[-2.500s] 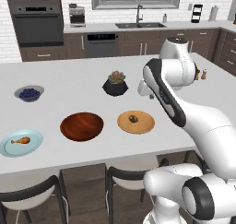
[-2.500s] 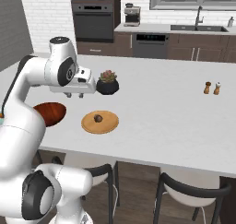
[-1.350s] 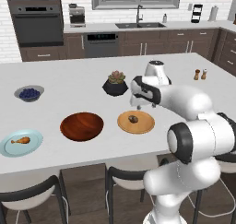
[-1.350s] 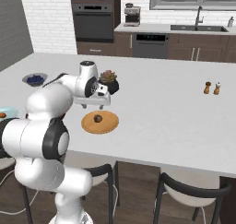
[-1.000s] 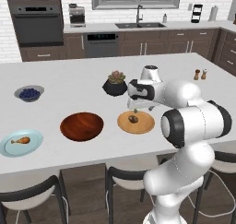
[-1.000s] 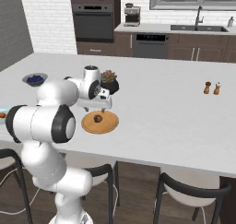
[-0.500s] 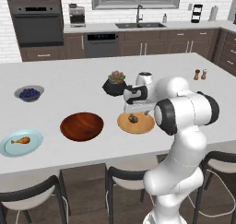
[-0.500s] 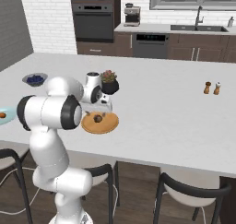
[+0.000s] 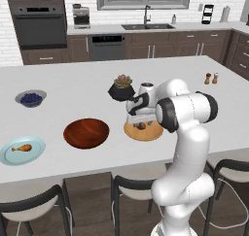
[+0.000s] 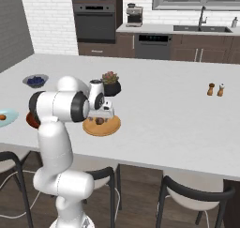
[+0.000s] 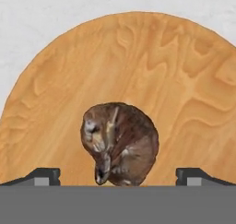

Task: Pick the chicken drumstick and mushroom from their plates and place them in the bowl. Then put the bowl in the fridge.

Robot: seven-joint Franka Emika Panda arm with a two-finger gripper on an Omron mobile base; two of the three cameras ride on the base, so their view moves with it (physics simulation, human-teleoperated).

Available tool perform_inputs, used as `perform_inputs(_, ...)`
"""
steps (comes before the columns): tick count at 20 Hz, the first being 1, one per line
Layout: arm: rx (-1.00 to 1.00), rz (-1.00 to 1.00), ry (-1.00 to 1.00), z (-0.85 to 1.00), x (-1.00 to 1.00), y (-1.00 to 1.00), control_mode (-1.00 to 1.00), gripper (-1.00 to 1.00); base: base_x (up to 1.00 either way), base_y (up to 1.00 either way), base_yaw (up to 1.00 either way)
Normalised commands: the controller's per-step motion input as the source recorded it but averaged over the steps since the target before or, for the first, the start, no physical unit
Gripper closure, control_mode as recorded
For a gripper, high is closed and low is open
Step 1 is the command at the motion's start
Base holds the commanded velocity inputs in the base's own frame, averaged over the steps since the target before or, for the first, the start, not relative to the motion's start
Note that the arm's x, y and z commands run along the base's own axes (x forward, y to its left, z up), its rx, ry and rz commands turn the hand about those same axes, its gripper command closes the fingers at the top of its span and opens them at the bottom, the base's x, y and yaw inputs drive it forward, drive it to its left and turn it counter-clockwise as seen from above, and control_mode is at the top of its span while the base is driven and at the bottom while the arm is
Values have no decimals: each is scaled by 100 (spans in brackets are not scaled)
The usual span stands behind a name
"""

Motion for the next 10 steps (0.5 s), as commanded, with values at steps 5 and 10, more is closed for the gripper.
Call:
perform_inputs(5,0,0,0,-18,24,0,-100,-100,0,0,0)
perform_inputs(10,0,0,0,-25,9,0,-100,-100,0,0,0)
